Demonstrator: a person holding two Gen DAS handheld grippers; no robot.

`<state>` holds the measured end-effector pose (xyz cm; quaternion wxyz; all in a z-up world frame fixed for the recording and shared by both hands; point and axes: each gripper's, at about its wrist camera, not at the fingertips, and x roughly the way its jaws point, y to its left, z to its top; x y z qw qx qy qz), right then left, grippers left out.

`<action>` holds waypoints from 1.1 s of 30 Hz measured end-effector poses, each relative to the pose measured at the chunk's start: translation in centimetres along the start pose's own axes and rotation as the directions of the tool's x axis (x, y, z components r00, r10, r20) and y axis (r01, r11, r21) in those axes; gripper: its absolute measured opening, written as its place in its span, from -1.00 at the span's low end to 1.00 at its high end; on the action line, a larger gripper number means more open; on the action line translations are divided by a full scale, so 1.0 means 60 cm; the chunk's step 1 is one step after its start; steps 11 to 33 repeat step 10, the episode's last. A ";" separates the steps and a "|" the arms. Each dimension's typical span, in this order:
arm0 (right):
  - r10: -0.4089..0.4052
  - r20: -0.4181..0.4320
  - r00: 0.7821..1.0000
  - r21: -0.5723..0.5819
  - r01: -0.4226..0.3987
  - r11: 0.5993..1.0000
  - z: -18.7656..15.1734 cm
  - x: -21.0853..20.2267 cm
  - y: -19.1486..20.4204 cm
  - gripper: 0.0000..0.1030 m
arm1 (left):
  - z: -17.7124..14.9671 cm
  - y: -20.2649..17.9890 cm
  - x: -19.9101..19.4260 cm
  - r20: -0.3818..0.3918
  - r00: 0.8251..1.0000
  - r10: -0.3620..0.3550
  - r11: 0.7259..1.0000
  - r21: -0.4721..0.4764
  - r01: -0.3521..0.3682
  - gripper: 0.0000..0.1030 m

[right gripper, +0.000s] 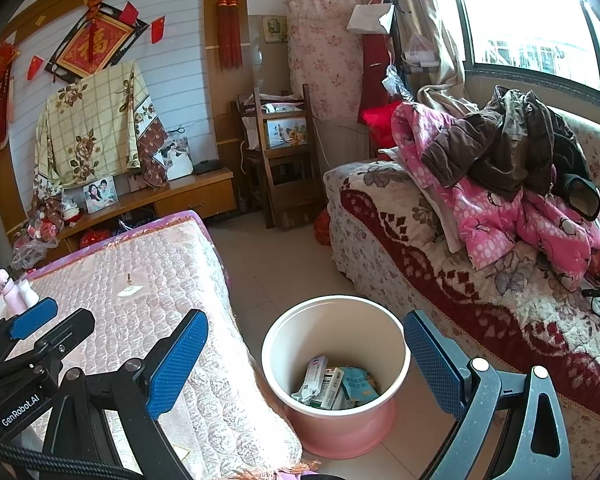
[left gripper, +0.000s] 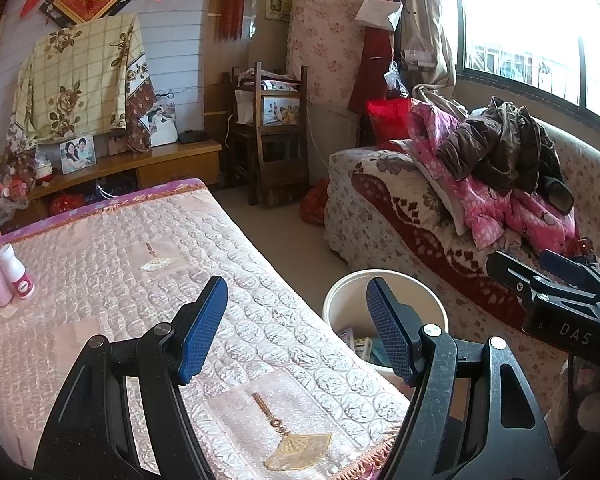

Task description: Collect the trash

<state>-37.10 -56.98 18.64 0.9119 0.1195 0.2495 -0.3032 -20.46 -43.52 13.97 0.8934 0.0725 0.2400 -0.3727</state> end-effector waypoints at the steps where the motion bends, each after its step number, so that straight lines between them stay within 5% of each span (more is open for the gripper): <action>1: -0.001 -0.001 1.000 0.001 0.001 1.000 0.000 0.000 -0.001 0.89 | 0.000 -0.002 0.000 0.001 1.000 0.000 1.000 0.003 0.000 0.38; 33: -0.004 -0.016 1.000 -0.005 0.004 1.000 -0.003 0.008 -0.003 0.89 | -0.002 0.002 0.004 -0.007 1.000 -0.015 1.000 0.000 0.015 0.38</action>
